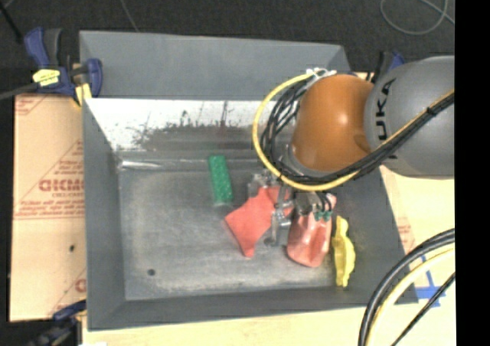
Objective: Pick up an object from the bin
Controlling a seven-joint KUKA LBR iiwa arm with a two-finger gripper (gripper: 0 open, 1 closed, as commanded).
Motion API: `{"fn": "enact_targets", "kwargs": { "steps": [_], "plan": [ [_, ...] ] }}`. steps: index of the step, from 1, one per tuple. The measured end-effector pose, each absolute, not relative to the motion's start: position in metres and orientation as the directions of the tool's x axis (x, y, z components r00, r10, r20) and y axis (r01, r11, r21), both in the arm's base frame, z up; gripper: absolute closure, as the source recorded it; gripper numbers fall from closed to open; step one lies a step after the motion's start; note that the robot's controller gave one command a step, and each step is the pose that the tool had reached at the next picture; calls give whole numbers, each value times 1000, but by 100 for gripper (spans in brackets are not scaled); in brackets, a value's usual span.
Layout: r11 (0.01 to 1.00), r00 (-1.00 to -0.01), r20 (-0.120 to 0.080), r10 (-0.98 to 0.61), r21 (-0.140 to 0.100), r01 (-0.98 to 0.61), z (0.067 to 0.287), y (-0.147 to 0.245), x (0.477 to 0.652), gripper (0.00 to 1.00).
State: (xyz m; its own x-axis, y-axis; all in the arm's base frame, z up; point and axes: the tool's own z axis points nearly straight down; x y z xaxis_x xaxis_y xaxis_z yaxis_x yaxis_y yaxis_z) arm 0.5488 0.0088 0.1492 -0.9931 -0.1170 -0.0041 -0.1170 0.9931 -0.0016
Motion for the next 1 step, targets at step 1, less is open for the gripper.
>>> {"fn": "enact_targets", "kwargs": {
  "steps": [1],
  "plan": [
    [913, -913, -8, -408, -5, -408, 88, 2, 579, 0]
  ]
}}
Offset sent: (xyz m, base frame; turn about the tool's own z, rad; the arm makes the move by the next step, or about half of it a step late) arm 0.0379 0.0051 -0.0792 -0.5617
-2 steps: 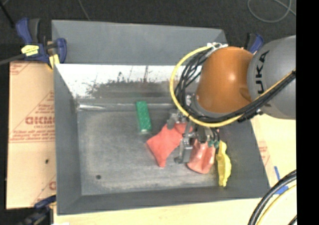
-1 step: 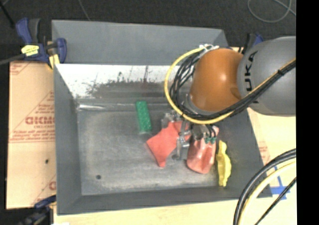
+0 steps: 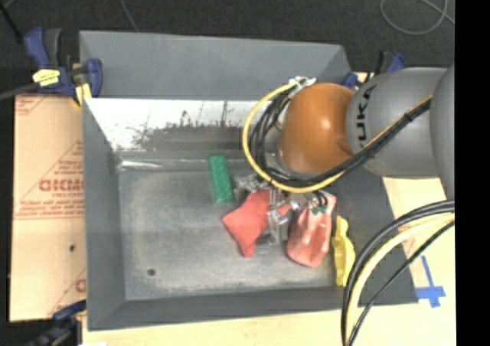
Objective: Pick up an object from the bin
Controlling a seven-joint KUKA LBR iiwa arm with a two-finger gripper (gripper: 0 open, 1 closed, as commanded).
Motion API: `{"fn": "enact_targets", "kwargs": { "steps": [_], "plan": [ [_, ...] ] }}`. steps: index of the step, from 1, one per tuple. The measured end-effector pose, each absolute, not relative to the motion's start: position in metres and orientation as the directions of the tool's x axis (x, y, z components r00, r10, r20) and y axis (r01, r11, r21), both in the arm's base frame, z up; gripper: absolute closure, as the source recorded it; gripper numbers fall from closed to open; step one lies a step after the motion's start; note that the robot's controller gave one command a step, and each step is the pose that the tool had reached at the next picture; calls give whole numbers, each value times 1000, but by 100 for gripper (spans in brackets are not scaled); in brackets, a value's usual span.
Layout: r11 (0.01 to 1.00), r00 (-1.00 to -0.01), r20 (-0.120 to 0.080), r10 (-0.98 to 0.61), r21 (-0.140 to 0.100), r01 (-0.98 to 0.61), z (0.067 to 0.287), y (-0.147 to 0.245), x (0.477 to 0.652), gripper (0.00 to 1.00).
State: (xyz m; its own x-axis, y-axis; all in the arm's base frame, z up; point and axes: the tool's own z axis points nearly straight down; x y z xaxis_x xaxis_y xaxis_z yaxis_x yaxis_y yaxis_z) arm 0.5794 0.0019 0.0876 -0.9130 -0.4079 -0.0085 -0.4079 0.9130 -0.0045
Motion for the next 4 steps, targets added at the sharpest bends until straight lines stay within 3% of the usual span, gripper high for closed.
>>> {"fn": "enact_targets", "kwargs": {
  "steps": [1, 2, 3, 4],
  "plan": [
    [866, -866, -7, -500, -5, -500, 70, 5, 587, 0],
    [760, -760, -9, -650, -8, -649, 71, 7, 587, 0],
    [867, -867, -8, -499, -4, -499, 71, 4, 588, 100],
    [867, -867, -8, -499, -4, -499, 71, 4, 588, 100]
  ]
}}
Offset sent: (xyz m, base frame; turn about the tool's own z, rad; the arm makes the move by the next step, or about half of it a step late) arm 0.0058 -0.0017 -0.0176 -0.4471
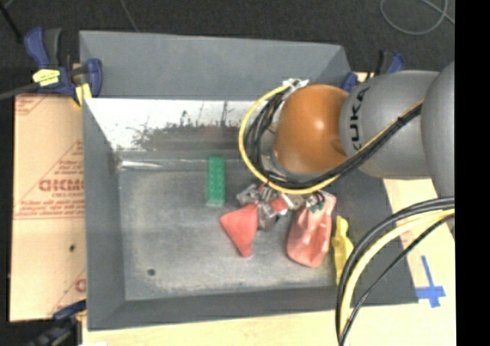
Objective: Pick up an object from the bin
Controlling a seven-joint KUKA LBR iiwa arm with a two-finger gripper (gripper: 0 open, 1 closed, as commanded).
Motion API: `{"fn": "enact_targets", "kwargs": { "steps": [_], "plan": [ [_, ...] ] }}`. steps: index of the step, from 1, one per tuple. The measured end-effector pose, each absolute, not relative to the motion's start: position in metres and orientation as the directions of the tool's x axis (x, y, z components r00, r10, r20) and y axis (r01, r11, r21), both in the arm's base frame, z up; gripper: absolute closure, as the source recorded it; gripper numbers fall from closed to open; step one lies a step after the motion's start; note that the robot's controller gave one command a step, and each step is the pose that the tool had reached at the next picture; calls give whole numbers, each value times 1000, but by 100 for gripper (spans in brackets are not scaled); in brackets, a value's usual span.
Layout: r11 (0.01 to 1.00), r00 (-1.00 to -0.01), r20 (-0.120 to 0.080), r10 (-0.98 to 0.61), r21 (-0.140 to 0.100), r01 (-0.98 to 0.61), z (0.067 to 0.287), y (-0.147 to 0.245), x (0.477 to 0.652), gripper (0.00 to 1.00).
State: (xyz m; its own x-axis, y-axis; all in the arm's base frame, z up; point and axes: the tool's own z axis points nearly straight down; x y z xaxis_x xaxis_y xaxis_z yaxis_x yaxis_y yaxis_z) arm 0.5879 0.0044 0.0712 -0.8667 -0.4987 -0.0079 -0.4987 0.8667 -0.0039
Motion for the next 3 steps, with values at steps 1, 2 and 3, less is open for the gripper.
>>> {"fn": "enact_targets", "kwargs": {
  "steps": [1, 2, 3],
  "plan": [
    [867, -867, -6, -499, -2, -499, 76, 4, 586, 100],
    [867, -867, -2, -498, 0, -498, 95, 4, 585, 100],
    [867, -867, -8, -498, -5, -498, 114, 4, 588, 100]
  ]
}}
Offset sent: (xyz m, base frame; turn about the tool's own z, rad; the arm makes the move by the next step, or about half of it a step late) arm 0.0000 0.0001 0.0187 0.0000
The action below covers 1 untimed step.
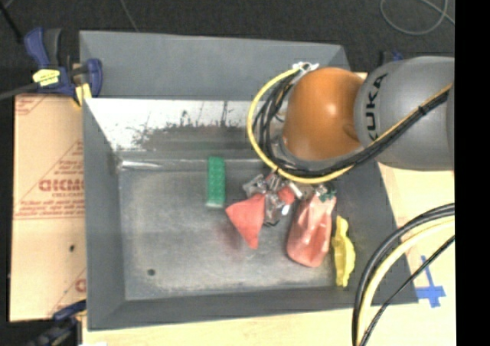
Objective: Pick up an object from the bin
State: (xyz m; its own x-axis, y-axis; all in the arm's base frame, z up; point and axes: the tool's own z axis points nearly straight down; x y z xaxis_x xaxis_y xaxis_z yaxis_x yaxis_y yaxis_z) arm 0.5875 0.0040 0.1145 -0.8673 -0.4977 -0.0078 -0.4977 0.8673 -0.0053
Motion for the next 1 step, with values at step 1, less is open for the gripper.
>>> {"fn": "enact_targets", "kwargs": {
  "steps": [1],
  "plan": [
    [868, -867, -9, -497, -6, -497, 129, 4, 588, 100]
  ]
}}
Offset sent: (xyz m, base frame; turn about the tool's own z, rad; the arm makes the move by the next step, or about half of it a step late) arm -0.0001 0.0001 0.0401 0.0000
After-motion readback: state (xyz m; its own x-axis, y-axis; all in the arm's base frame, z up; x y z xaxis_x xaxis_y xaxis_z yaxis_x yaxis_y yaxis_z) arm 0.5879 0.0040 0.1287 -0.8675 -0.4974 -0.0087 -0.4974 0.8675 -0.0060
